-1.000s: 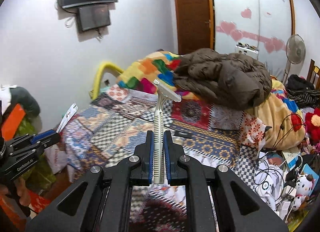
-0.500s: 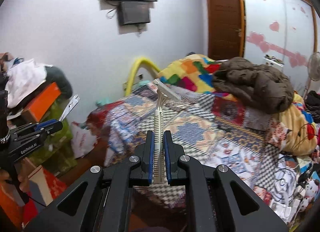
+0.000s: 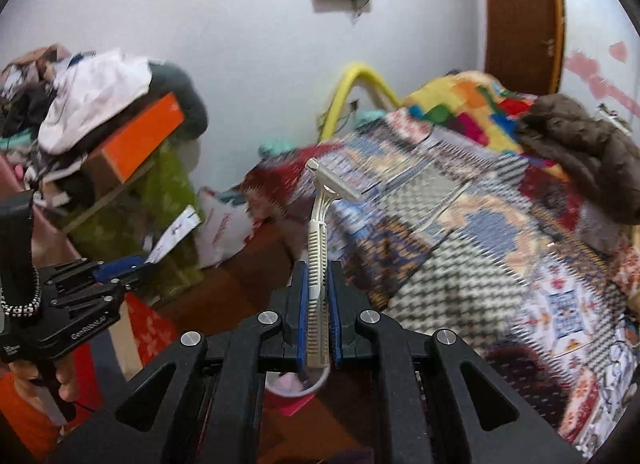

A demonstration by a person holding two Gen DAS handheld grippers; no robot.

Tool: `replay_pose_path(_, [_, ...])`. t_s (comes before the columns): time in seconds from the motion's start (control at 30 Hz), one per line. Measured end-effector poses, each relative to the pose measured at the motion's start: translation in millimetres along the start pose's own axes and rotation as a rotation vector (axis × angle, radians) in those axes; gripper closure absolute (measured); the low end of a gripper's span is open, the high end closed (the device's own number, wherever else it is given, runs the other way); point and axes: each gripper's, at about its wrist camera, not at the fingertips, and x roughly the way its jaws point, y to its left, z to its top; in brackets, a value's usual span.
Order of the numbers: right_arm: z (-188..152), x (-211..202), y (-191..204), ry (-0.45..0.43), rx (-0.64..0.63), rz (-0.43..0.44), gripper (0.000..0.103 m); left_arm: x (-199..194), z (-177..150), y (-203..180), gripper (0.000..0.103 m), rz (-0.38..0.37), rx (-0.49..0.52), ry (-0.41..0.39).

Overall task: Collect trash
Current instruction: 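Lift the tube and razor and carry both toward the white bin, then open the left tool over the bin while the right tool drops the razor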

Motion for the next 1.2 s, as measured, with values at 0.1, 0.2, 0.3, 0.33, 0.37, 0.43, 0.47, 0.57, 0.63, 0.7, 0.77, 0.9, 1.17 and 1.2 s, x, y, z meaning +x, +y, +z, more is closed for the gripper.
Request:
replay_pose_path(0.1, [-9,28,12,0.070,-0.009,0.030,0.094,19,-13,14,0.081,0.001,-0.027,0.052])
replay_pose_path(0.2, [-21,55,18,0.147,-0.002,0.066,0.094,36,-24,22,0.081,-0.002,-0.057,0.102])
replay_pose_path(0.3, [-34,83,24,0.226,-0.003,0.083,0.094,57,-36,28,0.081,-0.003,-0.074,0.156])
replay_pose_path(0.33, [-37,90,26,0.246,-0.003,0.087,0.094,66,-42,30,0.081,-0.003,-0.082,0.178])
replay_pose_path(0.37, [-42,101,27,0.277,-0.002,0.093,0.094,73,-45,31,0.081,-0.006,-0.090,0.197])
replay_pose_path(0.43, [-47,115,27,0.320,0.004,0.103,0.094,87,-51,33,0.081,-0.012,-0.103,0.233])
replay_pose_path(0.47, [-50,124,27,0.345,0.007,0.110,0.094,95,-54,34,0.081,-0.012,-0.107,0.255])
replay_pose_path(0.57, [-53,142,26,0.392,0.004,0.113,0.094,112,-58,33,0.081,-0.015,-0.110,0.292])
replay_pose_path(0.63, [-52,150,26,0.407,0.003,0.136,0.094,120,-56,32,0.081,-0.030,-0.119,0.309])
replay_pose_path(0.7, [-51,157,23,0.434,0.025,0.192,0.094,127,-52,32,0.081,-0.072,-0.140,0.323])
replay_pose_path(0.77, [-48,161,20,0.446,0.036,0.195,0.083,138,-46,30,0.078,-0.103,-0.168,0.338])
replay_pose_path(0.9, [-47,158,12,0.411,0.031,0.126,0.061,154,-44,27,0.062,-0.093,-0.179,0.368])
replay_pose_path(1.17, [-48,140,-9,0.395,0.031,0.076,0.061,139,-43,23,0.062,-0.052,-0.139,0.339])
replay_pose_path(1.2, [-47,137,-12,0.387,0.031,0.074,0.061,134,-41,22,0.062,-0.050,-0.135,0.328])
